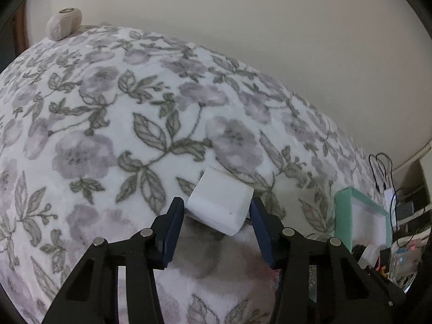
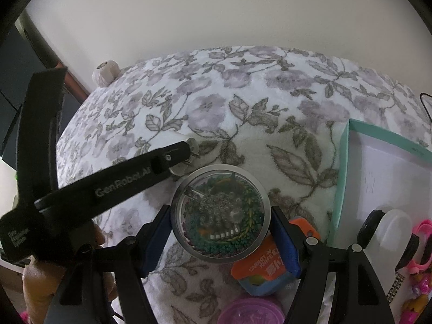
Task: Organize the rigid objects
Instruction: 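Carry the white adapter with the left gripper while the right gripper carries the bead tin to the tray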
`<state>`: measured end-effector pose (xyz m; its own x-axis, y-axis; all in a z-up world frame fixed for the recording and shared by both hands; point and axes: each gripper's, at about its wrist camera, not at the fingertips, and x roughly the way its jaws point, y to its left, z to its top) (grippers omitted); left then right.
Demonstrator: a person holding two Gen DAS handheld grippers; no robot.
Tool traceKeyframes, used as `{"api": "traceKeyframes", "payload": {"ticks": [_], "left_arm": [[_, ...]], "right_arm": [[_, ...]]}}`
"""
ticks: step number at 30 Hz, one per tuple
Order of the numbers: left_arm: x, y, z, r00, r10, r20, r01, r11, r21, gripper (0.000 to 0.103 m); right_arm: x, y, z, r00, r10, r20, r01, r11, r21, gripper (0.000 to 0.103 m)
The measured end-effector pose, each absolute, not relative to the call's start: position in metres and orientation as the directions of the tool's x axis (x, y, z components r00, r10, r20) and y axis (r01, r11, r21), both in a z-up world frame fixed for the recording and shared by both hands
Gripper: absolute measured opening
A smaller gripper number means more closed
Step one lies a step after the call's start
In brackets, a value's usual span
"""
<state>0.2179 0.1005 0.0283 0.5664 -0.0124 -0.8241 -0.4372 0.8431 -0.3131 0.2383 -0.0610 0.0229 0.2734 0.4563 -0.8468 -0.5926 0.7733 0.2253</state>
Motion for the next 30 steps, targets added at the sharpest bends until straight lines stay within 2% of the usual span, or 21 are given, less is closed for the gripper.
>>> {"api": "traceKeyframes", "payload": {"ticks": [12,22,30], "left_arm": [[0.200,0.100,0.099,0.667,0.046,-0.743,-0.436,0.834,-0.340,0.052],[0.203,0.030,0.155,0.731,-0.042,-0.681,-0.276,0.894,-0.352,0.052],[0.218,-0.059,0.147,0.691,-0.114,-0.714,-0.140,0.948,-0.286,0.052]], "right_arm": [[0.244,-0.094,0.069,0.361,0.507,-0.783,-0.552,0.793,0.259,0.074],[0.262,-0.172,0.113,0.549,0.352,-0.758,-0.387,0.911,0.143,0.074],[0.272,-0.242,0.126,0.621,0.226,-0.750,-0.246,0.965,0.087,0.074]]}}
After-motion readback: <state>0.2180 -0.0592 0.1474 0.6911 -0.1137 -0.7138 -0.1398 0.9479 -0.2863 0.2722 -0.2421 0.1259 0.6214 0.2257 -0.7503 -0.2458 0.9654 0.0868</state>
